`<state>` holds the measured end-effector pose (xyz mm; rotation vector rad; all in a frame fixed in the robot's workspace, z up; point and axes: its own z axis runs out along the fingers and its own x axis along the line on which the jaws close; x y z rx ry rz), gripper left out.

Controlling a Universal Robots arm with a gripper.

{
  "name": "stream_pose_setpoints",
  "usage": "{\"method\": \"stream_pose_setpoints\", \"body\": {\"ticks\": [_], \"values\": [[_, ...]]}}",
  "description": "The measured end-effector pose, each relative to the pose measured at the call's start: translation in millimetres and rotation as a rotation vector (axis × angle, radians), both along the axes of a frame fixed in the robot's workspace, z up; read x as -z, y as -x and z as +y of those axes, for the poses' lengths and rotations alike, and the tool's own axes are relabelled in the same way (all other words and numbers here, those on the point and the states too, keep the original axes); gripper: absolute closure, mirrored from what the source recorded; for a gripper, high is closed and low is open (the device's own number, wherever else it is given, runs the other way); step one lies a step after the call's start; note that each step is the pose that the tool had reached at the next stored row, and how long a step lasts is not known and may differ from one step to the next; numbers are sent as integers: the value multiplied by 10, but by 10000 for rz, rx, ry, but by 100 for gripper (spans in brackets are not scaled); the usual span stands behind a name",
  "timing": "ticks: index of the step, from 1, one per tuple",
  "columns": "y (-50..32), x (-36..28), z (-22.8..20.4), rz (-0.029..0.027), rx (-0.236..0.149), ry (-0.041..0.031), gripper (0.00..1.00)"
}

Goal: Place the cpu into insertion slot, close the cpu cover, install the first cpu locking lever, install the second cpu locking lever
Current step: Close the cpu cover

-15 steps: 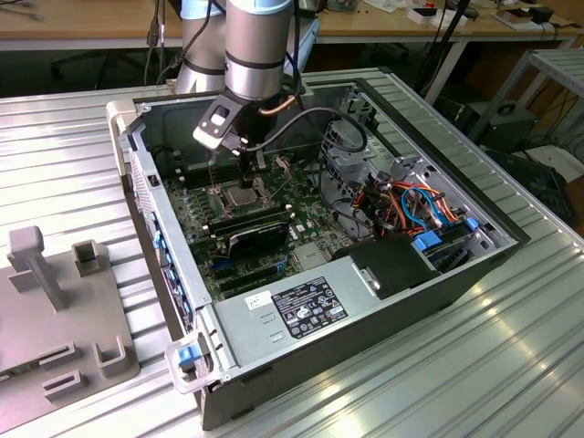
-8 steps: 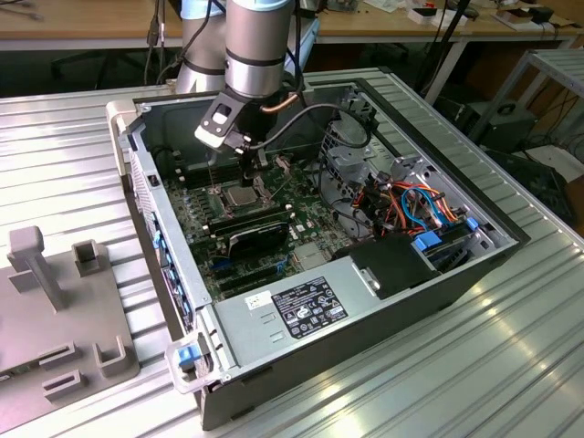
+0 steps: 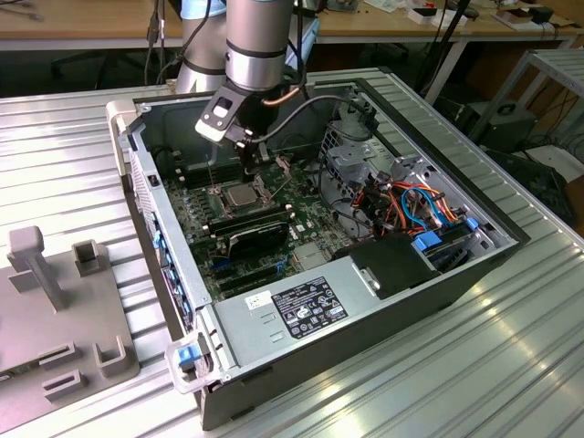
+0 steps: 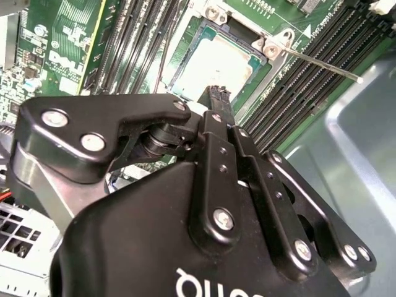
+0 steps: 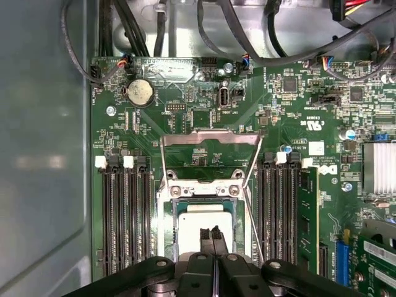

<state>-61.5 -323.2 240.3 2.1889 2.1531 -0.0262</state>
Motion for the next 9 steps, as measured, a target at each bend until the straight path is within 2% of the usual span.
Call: {"method": "stream_pose_setpoints", "body": {"ticks": [4,9], "values": [[0,-108,0,0,0,11,89],[-24,-129,0,1,0,12,89]]}}
